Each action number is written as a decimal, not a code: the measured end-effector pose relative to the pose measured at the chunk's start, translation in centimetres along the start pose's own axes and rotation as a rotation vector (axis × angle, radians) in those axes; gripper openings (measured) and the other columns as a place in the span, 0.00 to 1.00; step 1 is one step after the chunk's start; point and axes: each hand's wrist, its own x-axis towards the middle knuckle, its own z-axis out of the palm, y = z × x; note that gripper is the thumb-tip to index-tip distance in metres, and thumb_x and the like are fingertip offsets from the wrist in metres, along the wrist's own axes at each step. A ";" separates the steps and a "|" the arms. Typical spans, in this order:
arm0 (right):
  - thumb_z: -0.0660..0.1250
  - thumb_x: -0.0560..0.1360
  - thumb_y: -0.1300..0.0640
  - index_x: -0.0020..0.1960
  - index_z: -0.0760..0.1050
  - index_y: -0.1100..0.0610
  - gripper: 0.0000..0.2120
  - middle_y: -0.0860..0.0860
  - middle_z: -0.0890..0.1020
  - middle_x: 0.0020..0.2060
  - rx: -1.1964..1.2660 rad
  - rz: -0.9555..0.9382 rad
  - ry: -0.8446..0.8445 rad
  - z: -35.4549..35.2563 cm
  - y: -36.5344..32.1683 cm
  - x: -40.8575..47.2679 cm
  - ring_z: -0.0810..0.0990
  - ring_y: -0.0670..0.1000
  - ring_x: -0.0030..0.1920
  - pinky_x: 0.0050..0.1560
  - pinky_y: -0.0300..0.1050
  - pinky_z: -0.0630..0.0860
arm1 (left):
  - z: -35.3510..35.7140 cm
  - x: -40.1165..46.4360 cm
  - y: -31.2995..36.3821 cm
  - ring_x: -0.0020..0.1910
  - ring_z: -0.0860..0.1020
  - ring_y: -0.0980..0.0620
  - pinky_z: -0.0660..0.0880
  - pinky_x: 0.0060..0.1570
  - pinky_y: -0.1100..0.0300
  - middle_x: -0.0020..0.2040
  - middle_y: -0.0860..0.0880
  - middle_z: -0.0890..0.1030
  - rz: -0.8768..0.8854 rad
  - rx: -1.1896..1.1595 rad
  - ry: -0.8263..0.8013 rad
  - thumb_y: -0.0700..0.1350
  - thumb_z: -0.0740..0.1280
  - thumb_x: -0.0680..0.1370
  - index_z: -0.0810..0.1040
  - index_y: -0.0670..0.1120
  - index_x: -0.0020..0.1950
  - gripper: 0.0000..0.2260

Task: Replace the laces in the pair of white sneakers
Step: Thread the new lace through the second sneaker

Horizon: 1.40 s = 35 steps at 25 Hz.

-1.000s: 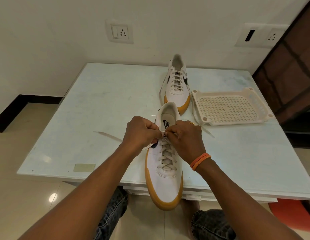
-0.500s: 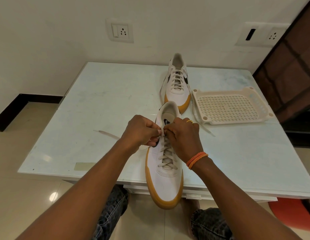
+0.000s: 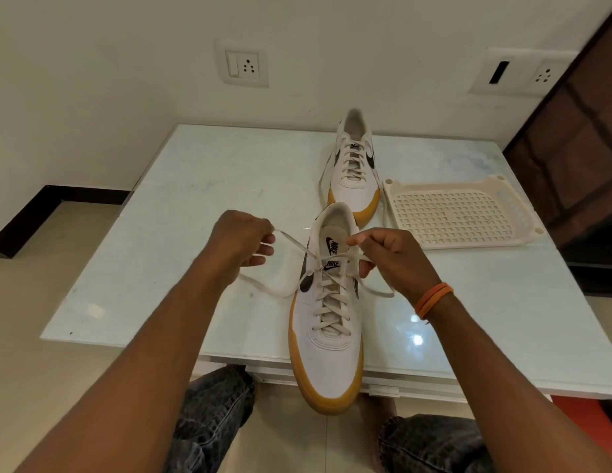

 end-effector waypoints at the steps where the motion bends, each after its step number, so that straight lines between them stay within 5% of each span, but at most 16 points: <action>1: 0.60 0.81 0.55 0.51 0.82 0.54 0.11 0.52 0.82 0.27 -0.009 0.000 -0.027 -0.5 0.1 0.0 0.79 0.44 0.30 0.36 0.28 0.72 | -0.7 0.2 0.2 0.36 0.81 0.49 0.78 0.38 0.57 0.41 0.45 0.81 -0.013 -0.085 0.059 0.40 0.65 0.79 0.77 0.40 0.47 0.04; 6: 0.60 0.81 0.55 0.53 0.81 0.55 0.11 0.51 0.84 0.30 -0.044 -0.018 -0.089 -0.6 0.8 0.2 0.82 0.42 0.38 0.42 0.26 0.71 | -3.5 1.9 0.2 0.33 0.78 0.52 0.78 0.33 0.62 0.45 0.46 0.78 -0.012 -0.413 0.403 0.40 0.62 0.80 0.76 0.44 0.46 0.05; 8: 0.61 0.81 0.57 0.52 0.82 0.56 0.11 0.50 0.84 0.32 -0.052 -0.046 -0.090 -0.5 0.7 0.3 0.83 0.42 0.37 0.41 0.26 0.72 | -3.0 1.8 -0.5 0.33 0.79 0.51 0.78 0.28 0.62 0.48 0.44 0.79 -0.078 -0.291 0.285 0.42 0.63 0.81 0.76 0.40 0.54 0.06; 10: 0.62 0.80 0.57 0.51 0.83 0.57 0.10 0.49 0.84 0.33 -0.089 -0.072 -0.067 -0.3 0.7 0.4 0.82 0.41 0.35 0.40 0.26 0.73 | -1.3 1.2 -1.7 0.34 0.81 0.48 0.79 0.25 0.60 0.53 0.40 0.79 -0.154 0.001 0.041 0.48 0.66 0.80 0.71 0.36 0.63 0.18; 14: 0.64 0.79 0.56 0.51 0.83 0.57 0.10 0.48 0.84 0.35 -0.134 -0.111 -0.047 0.0 1.1 0.4 0.82 0.42 0.35 0.41 0.32 0.77 | 3.2 -1.4 -2.0 0.35 0.81 0.50 0.79 0.33 0.60 0.45 0.43 0.83 -0.120 0.311 -0.246 0.56 0.65 0.79 0.80 0.39 0.51 0.19; 18: 0.64 0.79 0.54 0.49 0.83 0.56 0.10 0.48 0.84 0.35 -0.143 -0.123 -0.062 0.5 1.4 0.2 0.82 0.42 0.35 0.38 0.35 0.77 | 4.9 -1.8 -1.6 0.36 0.78 0.51 0.76 0.35 0.60 0.42 0.43 0.83 -0.121 0.082 -0.150 0.49 0.73 0.75 0.80 0.42 0.43 0.11; 23: 0.59 0.81 0.49 0.44 0.81 0.53 0.15 0.46 0.83 0.32 -0.209 -0.122 -0.042 0.2 1.9 0.5 0.82 0.44 0.35 0.47 0.54 0.80 | 2.8 -0.7 -0.8 0.34 0.78 0.53 0.73 0.33 0.61 0.42 0.47 0.80 -0.065 -0.155 -0.014 0.45 0.71 0.77 0.79 0.42 0.49 0.07; 26: 0.59 0.81 0.49 0.45 0.82 0.52 0.15 0.47 0.82 0.31 -0.208 -0.109 -0.022 0.3 1.9 0.6 0.81 0.46 0.36 0.49 0.53 0.79 | -0.4 1.0 -0.3 0.34 0.77 0.52 0.73 0.35 0.60 0.40 0.48 0.78 0.017 -0.323 0.267 0.46 0.68 0.79 0.77 0.46 0.42 0.07; 28: 0.60 0.81 0.51 0.46 0.83 0.52 0.14 0.46 0.82 0.33 -0.186 -0.104 0.002 0.4 1.8 0.6 0.81 0.46 0.37 0.48 0.51 0.79 | -1.1 1.5 -0.8 0.35 0.77 0.51 0.75 0.36 0.59 0.42 0.47 0.79 0.023 -0.251 0.310 0.47 0.67 0.79 0.77 0.45 0.43 0.08; 31: 0.62 0.80 0.52 0.45 0.83 0.53 0.12 0.46 0.82 0.34 -0.184 -0.110 0.003 0.5 2.0 0.8 0.81 0.45 0.38 0.47 0.51 0.80 | 0.2 0.7 -1.3 0.38 0.80 0.50 0.77 0.34 0.59 0.48 0.45 0.80 -0.100 -0.042 0.095 0.52 0.65 0.80 0.77 0.39 0.54 0.15; 35: 0.66 0.77 0.53 0.47 0.83 0.52 0.07 0.45 0.83 0.38 -0.179 -0.112 -0.019 0.6 2.1 0.7 0.81 0.44 0.40 0.48 0.49 0.80 | 2.9 -1.3 -1.5 0.39 0.82 0.50 0.78 0.34 0.59 0.47 0.45 0.83 -0.178 0.272 -0.263 0.61 0.65 0.77 0.79 0.40 0.51 0.22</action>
